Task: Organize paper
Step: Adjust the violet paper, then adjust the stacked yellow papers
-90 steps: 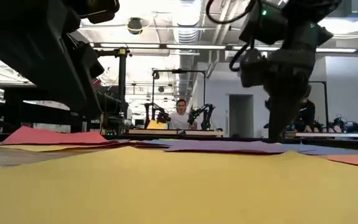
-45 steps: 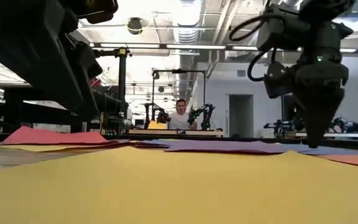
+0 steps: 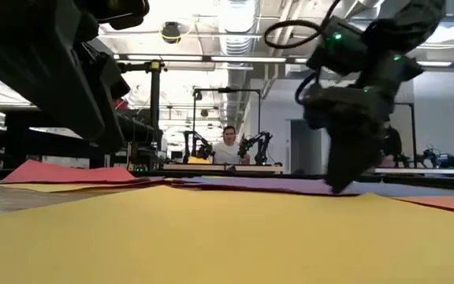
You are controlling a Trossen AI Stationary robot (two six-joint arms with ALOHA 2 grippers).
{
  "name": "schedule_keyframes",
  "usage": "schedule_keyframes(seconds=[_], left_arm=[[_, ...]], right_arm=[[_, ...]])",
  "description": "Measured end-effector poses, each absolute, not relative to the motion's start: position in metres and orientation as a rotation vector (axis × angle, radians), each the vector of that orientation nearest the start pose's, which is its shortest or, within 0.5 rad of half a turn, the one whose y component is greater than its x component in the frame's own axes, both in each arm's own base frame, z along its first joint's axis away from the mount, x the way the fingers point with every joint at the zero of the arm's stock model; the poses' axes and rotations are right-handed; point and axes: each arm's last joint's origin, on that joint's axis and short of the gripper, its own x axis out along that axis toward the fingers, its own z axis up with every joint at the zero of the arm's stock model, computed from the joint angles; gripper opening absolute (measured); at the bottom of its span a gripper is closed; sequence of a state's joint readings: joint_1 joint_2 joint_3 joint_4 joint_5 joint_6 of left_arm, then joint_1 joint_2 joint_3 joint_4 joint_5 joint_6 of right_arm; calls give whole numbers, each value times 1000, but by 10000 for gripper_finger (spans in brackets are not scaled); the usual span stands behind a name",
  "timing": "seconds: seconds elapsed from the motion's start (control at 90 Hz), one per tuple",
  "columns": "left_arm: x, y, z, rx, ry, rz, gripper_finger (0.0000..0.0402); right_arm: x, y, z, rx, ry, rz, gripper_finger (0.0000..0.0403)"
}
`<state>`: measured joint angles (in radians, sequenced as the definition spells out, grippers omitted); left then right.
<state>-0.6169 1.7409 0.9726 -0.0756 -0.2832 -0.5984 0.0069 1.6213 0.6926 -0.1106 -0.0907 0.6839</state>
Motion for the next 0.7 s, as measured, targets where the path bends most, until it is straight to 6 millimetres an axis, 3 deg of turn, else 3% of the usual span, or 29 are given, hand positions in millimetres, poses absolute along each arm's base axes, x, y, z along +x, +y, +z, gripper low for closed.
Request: schedule_keyframes(seconds=[0.133, 0.4, 0.589, 0.7], left_arm=[[286, -193, 165, -196, 826, -70, 118], [286, -193, 165, -198, 826, -69, 118], [286, -193, 165, -208, 826, -65, 118], [286, -194, 165, -213, 826, -63, 118]], right_arm=[[292, -4, 118, 675, 979, -250, 166], [316, -27, 133, 679, 802, -281, 166], [317, -46, 137, 697, 734, -322, 166], [313, -36, 145, 676, 766, -257, 166]])
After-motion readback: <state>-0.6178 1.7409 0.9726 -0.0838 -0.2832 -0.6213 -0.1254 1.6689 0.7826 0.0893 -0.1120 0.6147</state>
